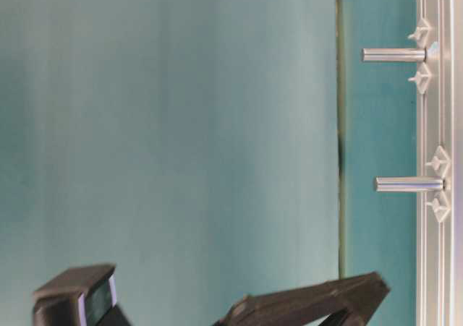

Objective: Find the location of the shaft and insert the large gear.
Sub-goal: 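Move the left gripper over the large blue gear's hub, then lower the open left gripper around the blue gear's hub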

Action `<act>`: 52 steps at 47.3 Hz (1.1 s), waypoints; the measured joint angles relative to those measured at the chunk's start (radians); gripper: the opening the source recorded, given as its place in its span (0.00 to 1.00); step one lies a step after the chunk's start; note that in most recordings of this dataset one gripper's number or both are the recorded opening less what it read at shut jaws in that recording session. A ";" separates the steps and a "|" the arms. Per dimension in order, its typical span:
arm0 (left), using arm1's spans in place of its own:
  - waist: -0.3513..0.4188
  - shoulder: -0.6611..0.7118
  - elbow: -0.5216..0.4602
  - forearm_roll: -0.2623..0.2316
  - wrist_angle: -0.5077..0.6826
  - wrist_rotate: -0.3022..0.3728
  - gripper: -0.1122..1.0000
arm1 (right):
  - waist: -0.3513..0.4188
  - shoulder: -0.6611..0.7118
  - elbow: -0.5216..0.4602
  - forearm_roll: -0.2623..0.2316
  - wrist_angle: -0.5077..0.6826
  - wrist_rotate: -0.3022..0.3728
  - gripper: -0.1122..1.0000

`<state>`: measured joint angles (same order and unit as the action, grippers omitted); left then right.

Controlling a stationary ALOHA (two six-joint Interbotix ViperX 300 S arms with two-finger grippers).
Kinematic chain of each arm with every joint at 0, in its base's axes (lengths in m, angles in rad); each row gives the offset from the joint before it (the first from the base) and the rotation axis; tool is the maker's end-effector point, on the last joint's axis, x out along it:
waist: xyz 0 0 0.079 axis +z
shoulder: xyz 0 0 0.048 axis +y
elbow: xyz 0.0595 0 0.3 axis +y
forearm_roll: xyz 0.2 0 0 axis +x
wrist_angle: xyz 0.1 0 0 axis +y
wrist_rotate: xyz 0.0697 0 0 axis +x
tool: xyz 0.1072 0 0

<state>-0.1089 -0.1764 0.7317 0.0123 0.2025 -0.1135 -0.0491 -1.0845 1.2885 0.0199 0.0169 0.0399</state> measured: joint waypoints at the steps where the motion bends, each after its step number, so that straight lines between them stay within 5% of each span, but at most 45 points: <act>1: -0.002 0.008 -0.005 0.000 0.000 0.000 0.11 | 0.000 0.000 0.000 0.002 0.000 0.000 0.14; 40: -0.023 0.204 -0.156 0.000 0.144 0.005 0.11 | -0.008 0.000 0.005 0.002 0.006 0.002 0.14; 52: -0.025 0.242 -0.210 0.002 0.210 0.058 0.11 | -0.008 0.000 0.005 0.002 0.018 0.002 0.14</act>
<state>-0.1335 0.0660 0.5216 0.0138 0.4126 -0.0552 -0.0568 -1.0845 1.2931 0.0215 0.0353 0.0414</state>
